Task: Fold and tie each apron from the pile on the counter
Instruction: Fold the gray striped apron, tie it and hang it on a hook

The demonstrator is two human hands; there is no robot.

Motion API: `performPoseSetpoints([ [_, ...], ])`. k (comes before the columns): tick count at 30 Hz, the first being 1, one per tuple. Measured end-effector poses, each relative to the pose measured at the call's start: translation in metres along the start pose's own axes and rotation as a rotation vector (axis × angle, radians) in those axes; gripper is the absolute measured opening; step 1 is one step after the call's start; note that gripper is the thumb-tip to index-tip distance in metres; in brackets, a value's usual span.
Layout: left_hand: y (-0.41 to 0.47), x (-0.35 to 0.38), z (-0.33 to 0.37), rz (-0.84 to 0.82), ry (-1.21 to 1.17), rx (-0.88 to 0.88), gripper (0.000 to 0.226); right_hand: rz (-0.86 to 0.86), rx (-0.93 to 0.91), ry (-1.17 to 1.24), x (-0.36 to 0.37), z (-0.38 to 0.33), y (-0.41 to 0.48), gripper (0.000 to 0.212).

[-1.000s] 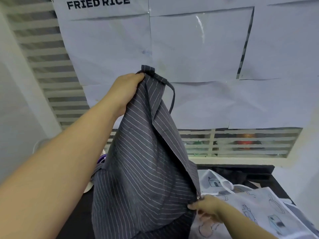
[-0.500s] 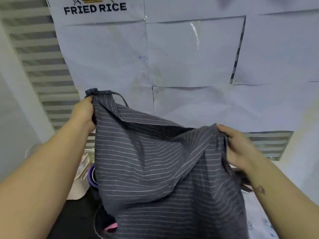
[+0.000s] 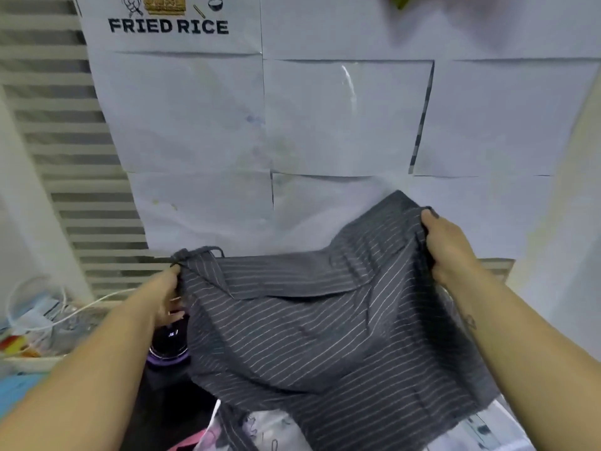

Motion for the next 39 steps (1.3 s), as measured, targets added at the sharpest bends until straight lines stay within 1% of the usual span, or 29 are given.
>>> performPoseSetpoints([
  [1, 0.007, -0.004, -0.001, 0.066, 0.115, 0.051, 0.031, -0.020, -0.025, -0.079, 0.006, -0.002, -0.004, 0.029],
  [2, 0.015, -0.007, -0.003, 0.080, 0.172, 0.074, 0.029, -0.034, -0.052, -0.171, 0.011, -0.005, -0.009, 0.033],
  [3, 0.019, -0.007, -0.006, 0.046, 0.174, 0.067, 0.027, -0.039, -0.079, -0.251, 0.014, -0.011, -0.013, 0.036],
  [4, 0.021, -0.006, -0.008, -0.014, 0.125, 0.020, 0.028, -0.051, -0.109, -0.289, 0.017, -0.016, -0.017, 0.038],
  [5, 0.020, -0.004, -0.009, -0.073, 0.004, -0.032, 0.030, -0.073, -0.122, -0.288, 0.019, -0.022, -0.020, 0.041],
  [6, 0.018, -0.002, -0.004, -0.115, -0.162, -0.049, 0.031, -0.102, -0.118, -0.212, 0.021, -0.028, -0.023, 0.041],
  [7, 0.013, 0.003, 0.006, -0.147, -0.341, -0.002, 0.030, -0.125, -0.096, -0.062, 0.022, -0.035, -0.024, 0.037],
  [8, 0.013, 0.004, 0.016, -0.156, -0.478, 0.084, 0.031, -0.120, -0.069, 0.132, 0.020, -0.041, -0.023, 0.030],
  [9, 0.013, 0.004, 0.026, -0.150, -0.548, 0.185, 0.036, -0.081, -0.043, 0.328, 0.018, -0.046, -0.020, 0.024],
  [10, 0.008, 0.006, 0.033, -0.143, -0.527, 0.287, 0.040, -0.015, -0.024, 0.488, 0.013, -0.048, -0.016, 0.020],
  [11, 0.007, 0.006, 0.036, -0.130, -0.450, 0.373, 0.042, 0.051, -0.009, 0.575, 0.007, -0.045, -0.011, 0.019],
  [12, 0.006, 0.007, 0.035, -0.107, -0.345, 0.433, 0.044, 0.092, 0.006, 0.606, 0.003, -0.039, -0.009, 0.020],
  [14, 0.004, 0.010, 0.022, -0.027, -0.090, 0.503, 0.061, 0.136, 0.047, 0.586, -0.001, -0.017, -0.005, 0.024],
  [15, 0.002, 0.013, 0.012, 0.006, 0.040, 0.532, 0.064, 0.145, 0.069, 0.570, -0.002, -0.005, -0.002, 0.024],
  [16, -0.002, 0.017, 0.000, 0.019, 0.140, 0.541, 0.059, 0.150, 0.095, 0.561, -0.003, 0.006, -0.002, 0.023],
  [18, -0.002, 0.031, -0.034, -0.062, 0.305, 0.517, 0.048, 0.140, 0.135, 0.539, 0.000, 0.020, -0.004, 0.021],
  [20, -0.002, 0.052, -0.072, -0.227, 0.498, 0.459, 0.043, 0.111, 0.157, 0.487, 0.002, 0.029, -0.007, 0.022],
  [22, 0.002, 0.073, -0.108, -0.403, 0.690, 0.422, 0.043, 0.120, 0.151, 0.398, -0.001, 0.037, -0.008, 0.024],
  [23, 0.004, 0.082, -0.125, -0.463, 0.773, 0.406, 0.044, 0.142, 0.149, 0.346, -0.008, 0.043, -0.007, 0.025],
  [25, 0.008, 0.092, -0.151, -0.526, 0.926, 0.396, 0.047, 0.207, 0.159, 0.247, -0.023, 0.056, -0.004, 0.025],
  [27, 0.011, 0.095, -0.177, -0.549, 1.013, 0.379, 0.050, 0.306, 0.217, 0.146, -0.046, 0.084, -0.003, 0.027],
  [28, 0.014, 0.092, -0.186, -0.532, 1.036, 0.378, 0.050, 0.351, 0.256, 0.114, -0.058, 0.100, -0.005, 0.028],
  [31, 0.028, 0.076, -0.210, -0.416, 1.117, 0.398, 0.053, 0.478, 0.389, 0.067, -0.095, 0.159, -0.014, 0.019],
  [33, 0.035, 0.065, -0.217, -0.343, 1.106, 0.414, 0.060, 0.502, 0.405, 0.011, -0.109, 0.183, -0.018, 0.017],
  [34, 0.040, 0.062, -0.219, -0.324, 1.095, 0.413, 0.063, 0.501, 0.395, -0.018, -0.112, 0.192, -0.019, 0.025],
  [35, 0.044, 0.060, -0.222, -0.315, 1.085, 0.412, 0.064, 0.471, 0.387, -0.041, -0.112, 0.199, -0.020, 0.048],
  [36, 0.045, 0.060, -0.220, -0.317, 1.091, 0.421, 0.064, 0.424, 0.360, -0.078, -0.109, 0.199, -0.021, 0.066],
  [37, 0.048, 0.063, -0.222, -0.338, 1.119, 0.429, 0.063, 0.378, 0.328, -0.155, -0.106, 0.200, -0.022, 0.070],
  [39, 0.049, 0.070, -0.221, -0.376, 1.203, 0.467, 0.061, 0.276, 0.262, -0.373, -0.100, 0.196, -0.023, 0.056],
])
Point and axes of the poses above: each hand's wrist, its own y-axis towards the middle knuckle, its own x-axis out of the palm, z = x × y, the point moved 5 cm from there along y, towards the middle knuckle, and after that the axes turned 1 degree about x, right-handed, at the moved point
